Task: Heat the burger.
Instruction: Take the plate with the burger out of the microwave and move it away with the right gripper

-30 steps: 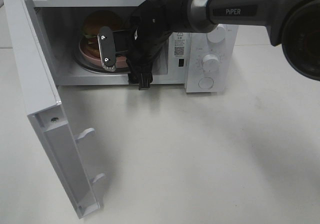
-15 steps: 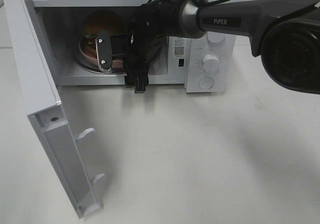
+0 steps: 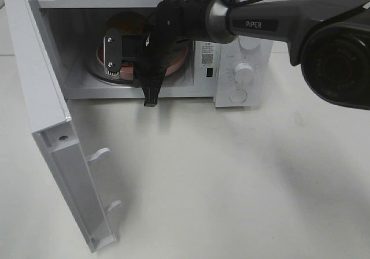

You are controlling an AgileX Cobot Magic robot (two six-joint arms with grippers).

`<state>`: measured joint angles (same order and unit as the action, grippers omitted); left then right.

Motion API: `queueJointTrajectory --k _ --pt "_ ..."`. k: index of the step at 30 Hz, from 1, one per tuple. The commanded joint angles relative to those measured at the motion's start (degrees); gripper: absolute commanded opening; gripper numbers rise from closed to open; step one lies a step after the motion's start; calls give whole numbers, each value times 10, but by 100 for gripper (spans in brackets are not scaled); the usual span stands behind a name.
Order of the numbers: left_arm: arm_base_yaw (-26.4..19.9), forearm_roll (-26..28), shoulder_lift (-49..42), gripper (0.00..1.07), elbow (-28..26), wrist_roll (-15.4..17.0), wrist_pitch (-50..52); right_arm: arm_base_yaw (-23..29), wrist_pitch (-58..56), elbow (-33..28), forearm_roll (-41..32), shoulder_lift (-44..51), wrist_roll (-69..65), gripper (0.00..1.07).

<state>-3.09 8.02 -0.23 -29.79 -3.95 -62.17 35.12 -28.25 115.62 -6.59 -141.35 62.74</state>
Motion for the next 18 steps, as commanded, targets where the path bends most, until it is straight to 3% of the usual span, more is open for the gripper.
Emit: queueJointTrajectory --k 1,13,18 --pt "-1 3 -10 100 1 2 6 -2 -17 0 -24 -1 19 0" --pt "-1 3 -10 100 1 2 6 0 -85 -1 -30 18 88 0" --pt "-1 3 -10 100 1 2 6 5 -70 -35 -28 51 123 0"
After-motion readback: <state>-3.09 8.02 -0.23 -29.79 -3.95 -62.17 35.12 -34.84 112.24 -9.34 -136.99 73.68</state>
